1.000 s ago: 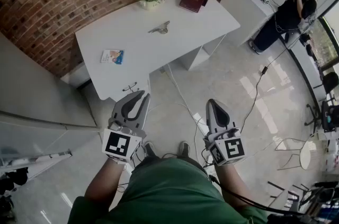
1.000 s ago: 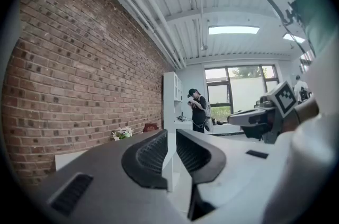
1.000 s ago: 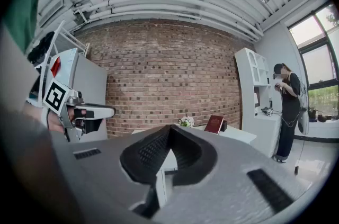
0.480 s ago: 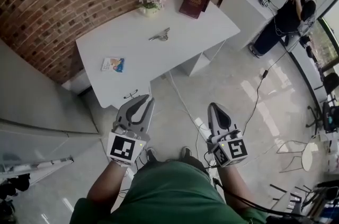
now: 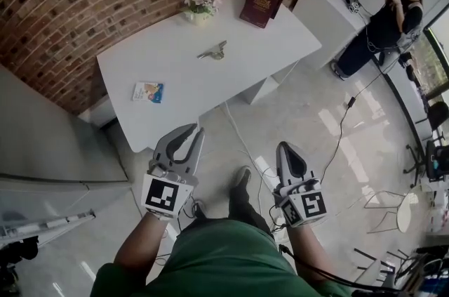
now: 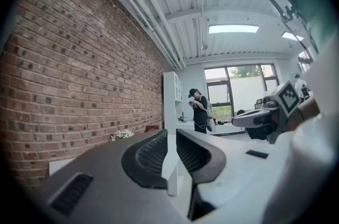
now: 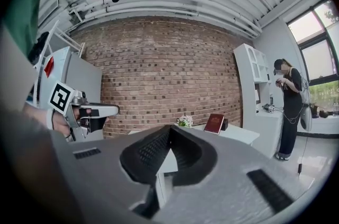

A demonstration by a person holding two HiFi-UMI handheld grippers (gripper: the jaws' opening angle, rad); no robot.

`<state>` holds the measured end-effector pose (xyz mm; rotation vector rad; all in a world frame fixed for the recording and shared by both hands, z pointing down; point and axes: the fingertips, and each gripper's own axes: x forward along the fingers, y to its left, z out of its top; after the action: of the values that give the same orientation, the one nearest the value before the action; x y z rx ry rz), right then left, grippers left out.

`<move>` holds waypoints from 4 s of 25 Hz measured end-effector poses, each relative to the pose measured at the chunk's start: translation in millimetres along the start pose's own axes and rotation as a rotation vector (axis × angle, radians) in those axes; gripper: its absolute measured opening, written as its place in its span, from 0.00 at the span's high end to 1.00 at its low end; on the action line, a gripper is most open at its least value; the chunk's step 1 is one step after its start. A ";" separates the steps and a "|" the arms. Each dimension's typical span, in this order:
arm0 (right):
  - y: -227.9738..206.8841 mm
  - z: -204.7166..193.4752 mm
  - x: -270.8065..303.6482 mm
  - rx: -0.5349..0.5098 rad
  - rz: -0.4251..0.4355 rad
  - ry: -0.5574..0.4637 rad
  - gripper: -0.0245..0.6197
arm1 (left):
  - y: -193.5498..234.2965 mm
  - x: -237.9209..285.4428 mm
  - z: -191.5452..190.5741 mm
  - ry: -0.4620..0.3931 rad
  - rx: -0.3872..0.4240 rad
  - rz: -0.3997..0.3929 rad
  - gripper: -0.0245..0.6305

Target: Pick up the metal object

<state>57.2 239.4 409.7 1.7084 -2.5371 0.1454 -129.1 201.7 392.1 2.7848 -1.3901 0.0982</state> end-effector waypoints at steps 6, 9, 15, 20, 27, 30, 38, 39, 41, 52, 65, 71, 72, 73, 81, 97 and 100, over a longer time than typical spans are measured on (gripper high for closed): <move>-53.3 -5.9 54.8 0.030 0.070 -0.013 0.96 | 11.9 65.5 -0.2 0.025 0.035 0.068 0.89; -87.5 -0.7 80.8 0.047 0.112 -0.007 0.96 | 14.8 104.4 8.1 0.029 0.051 0.116 0.89; -151.6 6.4 121.5 0.052 0.172 0.006 0.96 | 18.0 168.1 5.6 0.032 0.081 0.196 0.89; -180.0 -2.1 143.9 0.089 0.194 0.018 0.96 | 15.3 198.2 -0.4 0.088 0.109 0.215 0.89; -183.8 -5.2 180.5 0.096 0.221 0.036 0.96 | 54.6 227.0 -16.7 0.130 0.158 0.248 0.89; -186.3 -3.3 198.9 0.096 0.195 0.046 0.96 | 80.2 242.2 -27.9 0.144 0.161 0.251 0.89; -182.2 4.7 258.9 0.090 0.093 0.084 0.96 | 139.3 293.9 -68.9 0.207 0.199 0.142 0.85; -178.6 5.2 267.8 0.087 0.086 0.086 0.96 | 147.1 299.2 -74.7 0.220 0.202 0.125 0.84; -172.1 4.7 282.8 0.081 0.070 0.090 0.96 | 162.1 308.3 -88.0 0.256 0.208 0.097 0.80; -166.0 -4.8 319.8 0.080 -0.076 0.123 0.96 | 201.5 378.3 -205.3 0.490 0.246 -0.107 0.70; -220.9 -24.3 295.6 0.129 -0.125 0.161 0.96 | 202.1 436.1 -315.4 0.795 0.417 -0.126 0.70; -242.4 -38.4 277.1 0.146 -0.145 0.186 0.96 | 203.4 443.2 -331.1 0.863 0.499 -0.119 0.70; -243.7 -38.7 275.4 0.150 -0.147 0.186 0.96 | 202.9 444.5 -332.8 0.869 0.510 -0.118 0.71; -244.6 -38.3 274.0 0.153 -0.150 0.186 0.96 | 202.8 446.1 -333.3 0.871 0.519 -0.114 0.72; -247.1 -37.9 269.5 0.148 -0.143 0.181 0.96 | 207.4 449.0 -322.7 0.863 0.469 -0.072 0.88; -228.6 -40.1 309.1 0.172 -0.021 0.170 0.96 | 215.4 427.2 -272.8 0.756 0.198 -0.024 0.94; -225.4 -37.9 316.7 0.185 -0.003 0.162 0.96 | 216.5 423.3 -245.7 0.674 0.147 -0.002 0.94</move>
<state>147.7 -131.3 492.6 1.6831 -2.4688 0.5112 -59.1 -253.1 665.6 2.4667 -1.2216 1.0585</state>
